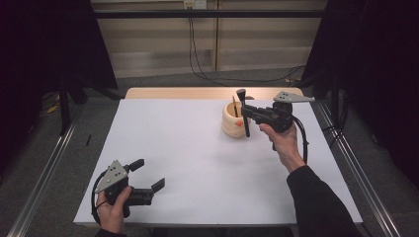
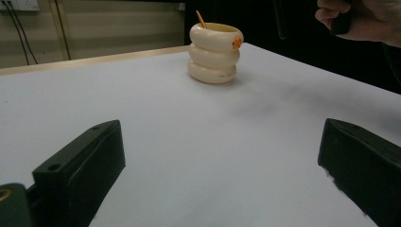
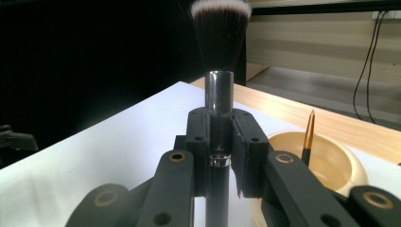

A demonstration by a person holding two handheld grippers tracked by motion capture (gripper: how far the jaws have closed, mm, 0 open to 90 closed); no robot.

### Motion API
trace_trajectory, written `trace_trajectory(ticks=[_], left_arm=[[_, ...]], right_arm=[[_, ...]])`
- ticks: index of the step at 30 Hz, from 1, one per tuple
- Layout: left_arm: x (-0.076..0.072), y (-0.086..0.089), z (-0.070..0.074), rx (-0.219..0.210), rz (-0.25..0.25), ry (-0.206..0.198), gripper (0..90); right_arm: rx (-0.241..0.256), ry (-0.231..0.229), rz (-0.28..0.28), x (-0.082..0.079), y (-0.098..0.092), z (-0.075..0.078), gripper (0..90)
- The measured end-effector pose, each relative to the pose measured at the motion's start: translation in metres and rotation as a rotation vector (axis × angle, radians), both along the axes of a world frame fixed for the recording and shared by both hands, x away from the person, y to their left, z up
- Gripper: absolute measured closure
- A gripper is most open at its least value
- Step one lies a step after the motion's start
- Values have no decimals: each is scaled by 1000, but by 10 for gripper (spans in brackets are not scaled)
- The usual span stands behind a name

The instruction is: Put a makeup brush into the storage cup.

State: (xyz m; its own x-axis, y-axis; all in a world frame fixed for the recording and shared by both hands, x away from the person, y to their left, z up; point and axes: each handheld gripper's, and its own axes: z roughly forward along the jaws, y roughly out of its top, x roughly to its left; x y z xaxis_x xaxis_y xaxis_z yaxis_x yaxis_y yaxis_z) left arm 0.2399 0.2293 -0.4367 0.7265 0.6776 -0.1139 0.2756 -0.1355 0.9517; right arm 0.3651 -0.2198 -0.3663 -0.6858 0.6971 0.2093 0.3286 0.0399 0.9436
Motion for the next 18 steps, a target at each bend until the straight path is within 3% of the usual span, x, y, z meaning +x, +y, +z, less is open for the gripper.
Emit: trace_trajectory(ticks=[7,18], left_arm=[[0,-1,0,3,-10,-4,14],[0,-1,-1,-6,-8,8,14]], right_arm=[[-21,12,-11,15,0,4,789],[-1,5,-56,33,-8,3,789]])
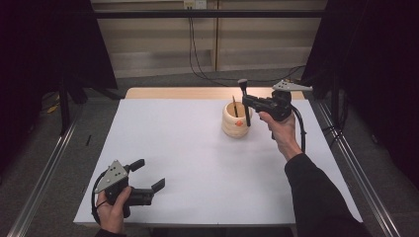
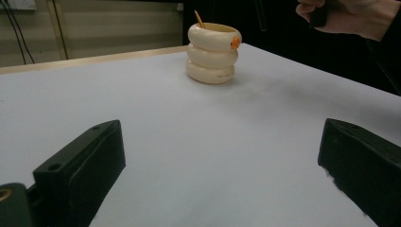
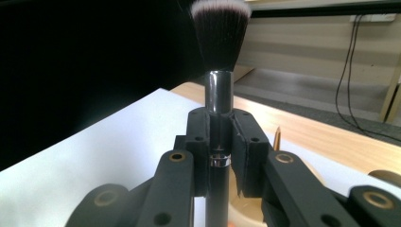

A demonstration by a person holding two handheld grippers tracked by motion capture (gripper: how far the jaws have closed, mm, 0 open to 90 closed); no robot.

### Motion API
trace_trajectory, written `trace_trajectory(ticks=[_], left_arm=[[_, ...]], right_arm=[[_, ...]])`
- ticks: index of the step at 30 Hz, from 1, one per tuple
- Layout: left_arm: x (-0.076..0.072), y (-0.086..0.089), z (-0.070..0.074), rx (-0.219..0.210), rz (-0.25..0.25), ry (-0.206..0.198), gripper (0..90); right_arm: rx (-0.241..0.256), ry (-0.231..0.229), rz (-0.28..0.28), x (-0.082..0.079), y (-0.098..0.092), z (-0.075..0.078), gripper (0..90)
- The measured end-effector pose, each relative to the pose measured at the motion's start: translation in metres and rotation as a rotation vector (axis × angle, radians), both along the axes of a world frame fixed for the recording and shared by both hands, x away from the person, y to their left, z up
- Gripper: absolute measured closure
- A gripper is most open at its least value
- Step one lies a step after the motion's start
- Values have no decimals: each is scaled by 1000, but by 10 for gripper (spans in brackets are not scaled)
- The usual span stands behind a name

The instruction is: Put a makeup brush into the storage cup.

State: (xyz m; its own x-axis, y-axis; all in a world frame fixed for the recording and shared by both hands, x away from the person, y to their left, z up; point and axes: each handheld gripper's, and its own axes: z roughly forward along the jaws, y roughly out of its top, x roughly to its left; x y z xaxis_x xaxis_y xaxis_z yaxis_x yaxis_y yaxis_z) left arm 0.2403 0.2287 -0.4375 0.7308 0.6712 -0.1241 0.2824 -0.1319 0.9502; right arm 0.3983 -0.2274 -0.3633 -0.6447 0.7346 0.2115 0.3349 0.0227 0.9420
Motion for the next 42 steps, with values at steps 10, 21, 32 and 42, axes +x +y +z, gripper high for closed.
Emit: trace_trajectory(ticks=[10,21,32,42], left_arm=[[0,1,-1,-8,-3,7,14],[0,3,0,-10,-1,5,13],[0,3,1,-11,1,4,13],[1,4,0,-17,-13,1,13]], right_arm=[[15,-12,-58,24,-7,6,789],[-12,-39,-87,44,4,9,788],[-24,-31,-70,52,16,-4,788],[-64,3,-68,56,22,-27,787]])
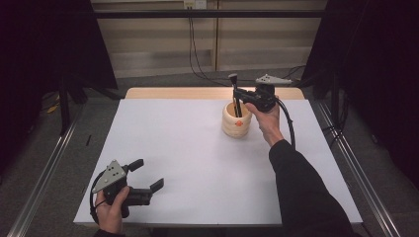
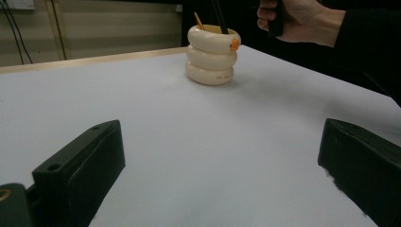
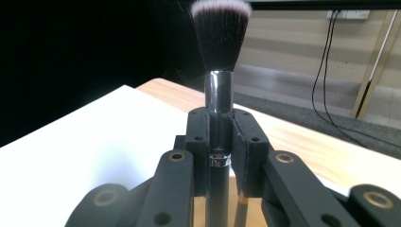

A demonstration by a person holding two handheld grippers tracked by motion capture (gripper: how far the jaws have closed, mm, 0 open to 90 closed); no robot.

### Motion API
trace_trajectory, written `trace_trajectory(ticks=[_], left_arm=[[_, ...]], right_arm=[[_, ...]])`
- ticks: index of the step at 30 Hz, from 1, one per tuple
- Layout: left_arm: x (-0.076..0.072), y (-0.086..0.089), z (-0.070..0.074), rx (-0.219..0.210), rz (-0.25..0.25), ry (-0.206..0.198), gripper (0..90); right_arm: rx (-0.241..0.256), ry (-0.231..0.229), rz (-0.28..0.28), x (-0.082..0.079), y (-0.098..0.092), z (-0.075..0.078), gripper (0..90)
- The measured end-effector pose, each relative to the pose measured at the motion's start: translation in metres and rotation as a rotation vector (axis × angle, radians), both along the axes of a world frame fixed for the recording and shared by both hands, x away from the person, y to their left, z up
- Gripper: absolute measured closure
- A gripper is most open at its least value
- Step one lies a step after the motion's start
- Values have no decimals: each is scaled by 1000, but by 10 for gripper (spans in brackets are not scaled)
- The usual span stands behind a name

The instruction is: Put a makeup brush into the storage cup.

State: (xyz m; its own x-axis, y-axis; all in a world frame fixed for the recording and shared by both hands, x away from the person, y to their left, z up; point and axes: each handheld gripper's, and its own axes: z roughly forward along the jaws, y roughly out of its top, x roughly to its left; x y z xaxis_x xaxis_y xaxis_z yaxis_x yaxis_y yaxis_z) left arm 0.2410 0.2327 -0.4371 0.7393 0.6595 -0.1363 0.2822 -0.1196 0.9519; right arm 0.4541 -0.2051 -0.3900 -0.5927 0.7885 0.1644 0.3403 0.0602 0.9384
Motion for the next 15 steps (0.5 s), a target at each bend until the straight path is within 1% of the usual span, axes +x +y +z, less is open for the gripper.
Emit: trace_trajectory(ticks=[1,2,4,5,6,8,9,10,11,15], left_arm=[[0,0,0,6,12,-1,13],[0,0,0,12,10,-1,13],[-1,-2,0,0,15,1,13],[-1,-1,0,14,9,-1,13],[-1,-1,0,11,9,1,13],[-1,-1,1,12,8,-1,13],[-1,-1,1,11,8,-1,13],[-1,-2,0,-1,14,1,13],[0,-1,0,10,10,1,13],[0,-1,0,8,9,2,13]], right_arm=[[0,6,2,0,-1,-3,788],[0,13,1,0,-2,-4,788],[-9,20,4,-1,-4,-8,787],[-6,26,-2,-2,-5,-9,787],[-5,24,-8,-2,-5,-10,787],[15,33,-5,-4,-7,-13,787],[8,35,-13,-4,-7,-14,787],[2,43,-7,-4,-8,-17,787],[0,49,-6,-4,-7,-19,787],[4,55,-11,-5,-8,-23,787]])
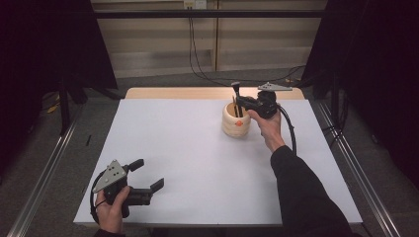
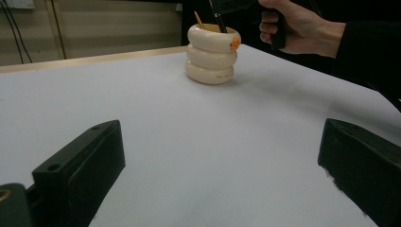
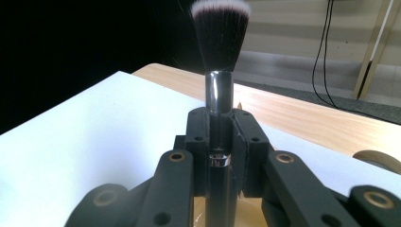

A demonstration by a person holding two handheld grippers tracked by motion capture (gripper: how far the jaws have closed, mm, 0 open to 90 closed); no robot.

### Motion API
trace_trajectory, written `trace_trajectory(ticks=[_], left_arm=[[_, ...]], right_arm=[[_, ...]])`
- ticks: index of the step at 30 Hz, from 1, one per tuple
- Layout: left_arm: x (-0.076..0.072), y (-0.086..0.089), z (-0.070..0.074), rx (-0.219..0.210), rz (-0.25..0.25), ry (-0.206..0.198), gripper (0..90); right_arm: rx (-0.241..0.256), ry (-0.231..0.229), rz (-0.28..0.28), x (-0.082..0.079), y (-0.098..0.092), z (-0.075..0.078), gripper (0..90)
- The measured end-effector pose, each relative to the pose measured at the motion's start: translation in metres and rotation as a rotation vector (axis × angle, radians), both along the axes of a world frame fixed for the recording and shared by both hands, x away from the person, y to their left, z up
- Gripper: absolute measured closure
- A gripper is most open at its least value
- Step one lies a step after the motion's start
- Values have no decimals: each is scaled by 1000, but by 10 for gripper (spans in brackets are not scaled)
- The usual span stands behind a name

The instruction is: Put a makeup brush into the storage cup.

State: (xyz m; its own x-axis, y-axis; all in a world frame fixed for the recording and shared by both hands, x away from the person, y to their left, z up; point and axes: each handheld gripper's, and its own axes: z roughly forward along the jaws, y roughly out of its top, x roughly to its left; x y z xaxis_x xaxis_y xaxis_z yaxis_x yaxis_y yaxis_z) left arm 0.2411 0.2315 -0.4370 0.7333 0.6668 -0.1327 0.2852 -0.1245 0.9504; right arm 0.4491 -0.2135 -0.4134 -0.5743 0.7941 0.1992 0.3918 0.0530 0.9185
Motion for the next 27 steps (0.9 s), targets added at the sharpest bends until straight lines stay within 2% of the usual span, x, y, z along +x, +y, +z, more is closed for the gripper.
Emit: trace_trajectory(ticks=[5,7,13,27], left_arm=[[0,0,0,7,-1,-4,13],[-1,-1,0,-8,5,4,13],[0,-1,0,-5,1,-1,13],[1,0,0,5,0,-1,13]], right_arm=[[-6,9,-5,0,-2,-4,785],[-5,12,-4,-1,-3,-5,784],[0,31,-9,-1,-3,-10,782],[-7,27,-1,-1,-2,-11,741]])
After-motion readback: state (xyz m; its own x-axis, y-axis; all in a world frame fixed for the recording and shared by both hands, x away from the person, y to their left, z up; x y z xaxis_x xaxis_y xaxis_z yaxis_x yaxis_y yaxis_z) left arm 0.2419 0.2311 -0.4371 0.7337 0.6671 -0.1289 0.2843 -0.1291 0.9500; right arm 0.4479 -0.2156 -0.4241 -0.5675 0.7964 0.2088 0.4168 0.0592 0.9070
